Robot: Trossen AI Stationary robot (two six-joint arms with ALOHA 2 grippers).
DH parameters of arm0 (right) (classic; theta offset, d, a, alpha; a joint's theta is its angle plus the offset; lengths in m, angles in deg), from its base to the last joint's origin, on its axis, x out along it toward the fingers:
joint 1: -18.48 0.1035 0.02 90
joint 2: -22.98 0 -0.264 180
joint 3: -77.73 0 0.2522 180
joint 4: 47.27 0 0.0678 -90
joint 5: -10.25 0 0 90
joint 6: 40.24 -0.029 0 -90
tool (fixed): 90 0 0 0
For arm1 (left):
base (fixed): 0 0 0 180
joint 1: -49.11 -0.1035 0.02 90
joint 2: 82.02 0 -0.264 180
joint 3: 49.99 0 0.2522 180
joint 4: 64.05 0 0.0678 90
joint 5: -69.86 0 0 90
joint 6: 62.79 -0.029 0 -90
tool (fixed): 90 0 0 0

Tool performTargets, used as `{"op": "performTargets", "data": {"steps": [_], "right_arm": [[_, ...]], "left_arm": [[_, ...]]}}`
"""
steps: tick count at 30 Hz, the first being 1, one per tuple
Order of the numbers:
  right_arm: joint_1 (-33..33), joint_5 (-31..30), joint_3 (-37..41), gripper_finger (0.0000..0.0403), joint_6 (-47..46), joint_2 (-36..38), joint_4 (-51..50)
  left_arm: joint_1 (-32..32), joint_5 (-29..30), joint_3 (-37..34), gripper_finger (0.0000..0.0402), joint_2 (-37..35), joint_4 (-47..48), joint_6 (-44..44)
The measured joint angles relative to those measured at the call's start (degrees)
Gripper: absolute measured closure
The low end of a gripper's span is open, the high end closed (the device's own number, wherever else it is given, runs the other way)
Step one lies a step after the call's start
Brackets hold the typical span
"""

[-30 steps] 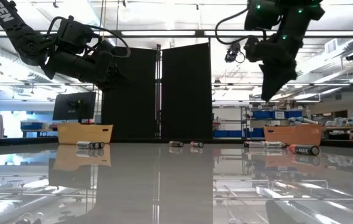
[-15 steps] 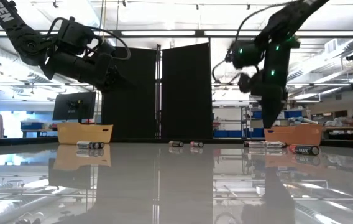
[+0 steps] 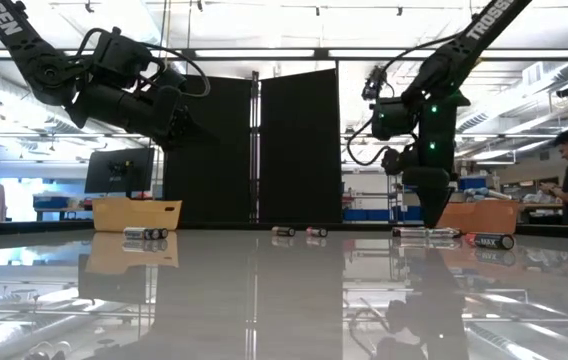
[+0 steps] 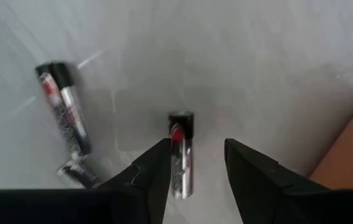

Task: Sort batteries
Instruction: Put the silver battery into the orange bin

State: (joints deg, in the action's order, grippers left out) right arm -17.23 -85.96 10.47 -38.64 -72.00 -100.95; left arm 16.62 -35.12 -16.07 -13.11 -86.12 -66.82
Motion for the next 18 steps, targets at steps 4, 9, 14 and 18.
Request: {"op": "performTargets", "data": {"steps": [4,9,14,18], "right_arm": [[-1.3,2.6,0.0,0.0245,0.1,-1.1,0.3],[-1.6,4.2,-0.2,0.0245,0.1,-3.4,0.8],[-1.6,4.3,-0.3,0.0261,0.1,-4.4,0.9],[-1.6,4.3,-0.1,0.0306,0.1,-4.0,1.1]], "left_arm": [[0.0,0.0,0.0,0.0392,0.0,0.1,0.0],[0.0,0.0,0.0,0.0392,0.0,0.2,0.0],[0.0,0.0,0.0,0.0392,0.0,0.6,-0.1],[0.0,0.0,0.0,0.0392,0.0,0.9,-0.1]]}}
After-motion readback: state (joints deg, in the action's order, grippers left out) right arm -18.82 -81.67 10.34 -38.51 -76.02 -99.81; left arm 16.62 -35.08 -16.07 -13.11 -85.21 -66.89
